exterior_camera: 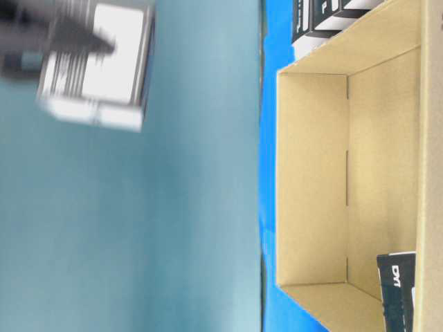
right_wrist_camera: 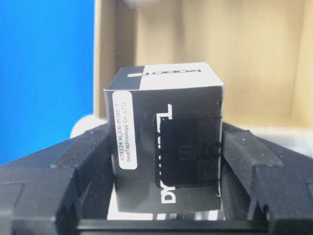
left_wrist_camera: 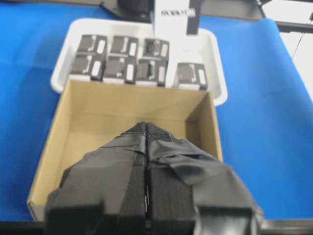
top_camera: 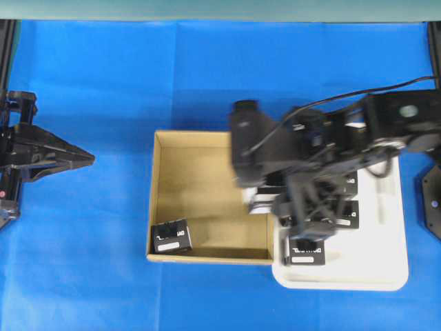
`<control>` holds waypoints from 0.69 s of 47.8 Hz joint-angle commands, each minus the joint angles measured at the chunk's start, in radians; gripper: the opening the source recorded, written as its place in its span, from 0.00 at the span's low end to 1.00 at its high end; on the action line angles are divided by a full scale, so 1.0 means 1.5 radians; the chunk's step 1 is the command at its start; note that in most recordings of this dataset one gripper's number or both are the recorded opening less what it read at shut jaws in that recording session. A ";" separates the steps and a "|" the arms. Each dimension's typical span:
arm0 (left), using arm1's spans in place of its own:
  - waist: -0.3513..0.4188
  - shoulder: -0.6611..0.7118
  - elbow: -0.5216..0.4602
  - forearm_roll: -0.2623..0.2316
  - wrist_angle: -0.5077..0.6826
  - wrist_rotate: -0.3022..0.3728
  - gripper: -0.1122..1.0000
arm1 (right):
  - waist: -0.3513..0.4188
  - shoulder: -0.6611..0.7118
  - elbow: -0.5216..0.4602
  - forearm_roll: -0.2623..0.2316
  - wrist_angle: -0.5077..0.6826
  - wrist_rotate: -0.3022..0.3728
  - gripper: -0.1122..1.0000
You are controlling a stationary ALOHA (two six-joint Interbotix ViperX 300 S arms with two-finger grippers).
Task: Pick the box from inside the cardboard box.
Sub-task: 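Lift the held black box out and carry it to the white tray, then lower the black box into the tray's empty slot beside the others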
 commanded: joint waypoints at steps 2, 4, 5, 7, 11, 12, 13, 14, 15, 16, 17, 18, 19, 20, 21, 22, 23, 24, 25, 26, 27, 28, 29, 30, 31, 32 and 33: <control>0.003 0.001 -0.008 0.002 -0.003 0.000 0.04 | 0.025 -0.056 0.050 0.000 -0.003 0.037 0.65; 0.003 0.003 -0.008 0.002 -0.003 0.001 0.04 | 0.035 -0.074 0.074 0.000 -0.006 0.058 0.65; 0.003 0.003 -0.008 0.002 -0.003 0.000 0.04 | 0.040 -0.083 0.085 0.000 -0.008 0.071 0.65; 0.003 0.003 -0.008 0.002 -0.003 0.000 0.04 | 0.053 -0.098 0.108 0.000 -0.010 0.094 0.65; 0.004 0.003 -0.008 0.002 -0.003 0.000 0.04 | 0.088 -0.131 0.152 0.001 -0.014 0.144 0.65; 0.003 0.003 -0.008 0.002 -0.003 0.000 0.04 | 0.094 -0.138 0.160 0.000 -0.015 0.155 0.65; 0.004 0.003 -0.008 0.002 -0.002 0.000 0.04 | 0.101 -0.144 0.168 0.000 -0.014 0.165 0.65; 0.003 0.003 -0.008 0.002 -0.003 0.000 0.04 | 0.107 -0.150 0.176 0.000 -0.014 0.174 0.65; 0.004 0.003 -0.008 0.002 -0.003 0.000 0.04 | 0.115 -0.156 0.182 0.000 -0.015 0.182 0.65; 0.004 0.003 -0.007 0.002 -0.003 0.000 0.04 | 0.121 -0.163 0.189 0.000 -0.015 0.191 0.65; 0.004 0.003 -0.008 0.002 -0.003 0.000 0.04 | 0.129 -0.170 0.200 0.001 -0.015 0.202 0.65; 0.004 0.003 -0.008 0.002 -0.003 0.000 0.04 | 0.134 -0.173 0.207 0.001 -0.016 0.209 0.65; 0.004 0.003 -0.008 0.002 -0.003 0.000 0.04 | 0.140 -0.176 0.214 0.000 -0.017 0.214 0.65; 0.004 0.003 -0.008 0.002 -0.002 0.000 0.04 | 0.144 -0.178 0.221 0.000 -0.017 0.219 0.65; 0.005 0.003 -0.008 0.002 -0.003 0.000 0.04 | 0.150 -0.180 0.228 0.001 -0.017 0.221 0.65; 0.004 0.003 -0.008 0.002 -0.002 0.000 0.04 | 0.153 -0.180 0.235 0.000 -0.017 0.222 0.65; 0.005 0.003 -0.008 0.002 -0.003 -0.001 0.04 | 0.157 -0.180 0.243 0.000 -0.018 0.223 0.65; 0.005 0.003 -0.008 0.002 -0.003 -0.001 0.04 | 0.164 -0.180 0.256 0.000 -0.019 0.224 0.65; 0.005 0.003 -0.008 0.002 -0.003 -0.001 0.04 | 0.166 -0.178 0.264 0.001 -0.021 0.224 0.65; 0.005 0.003 -0.007 0.002 -0.003 -0.001 0.04 | 0.169 -0.176 0.273 0.001 -0.025 0.225 0.65; 0.005 0.003 -0.007 0.002 -0.003 -0.002 0.04 | 0.171 -0.174 0.281 0.001 -0.031 0.225 0.65; 0.005 0.003 -0.007 0.002 -0.002 -0.002 0.04 | 0.172 -0.172 0.290 0.000 -0.038 0.224 0.65; 0.005 0.003 -0.007 0.002 -0.002 -0.002 0.04 | 0.174 -0.169 0.298 0.001 -0.046 0.225 0.65; 0.005 0.003 -0.008 0.002 -0.001 -0.002 0.04 | 0.175 -0.165 0.309 0.001 -0.062 0.224 0.65; 0.005 0.003 -0.008 0.002 0.000 -0.002 0.04 | 0.176 -0.162 0.316 0.001 -0.074 0.224 0.65; 0.005 0.003 -0.008 0.002 0.000 -0.002 0.04 | 0.176 -0.159 0.322 0.001 -0.087 0.224 0.65; 0.005 0.003 -0.007 0.002 0.000 -0.002 0.04 | 0.177 -0.154 0.328 0.001 -0.099 0.223 0.65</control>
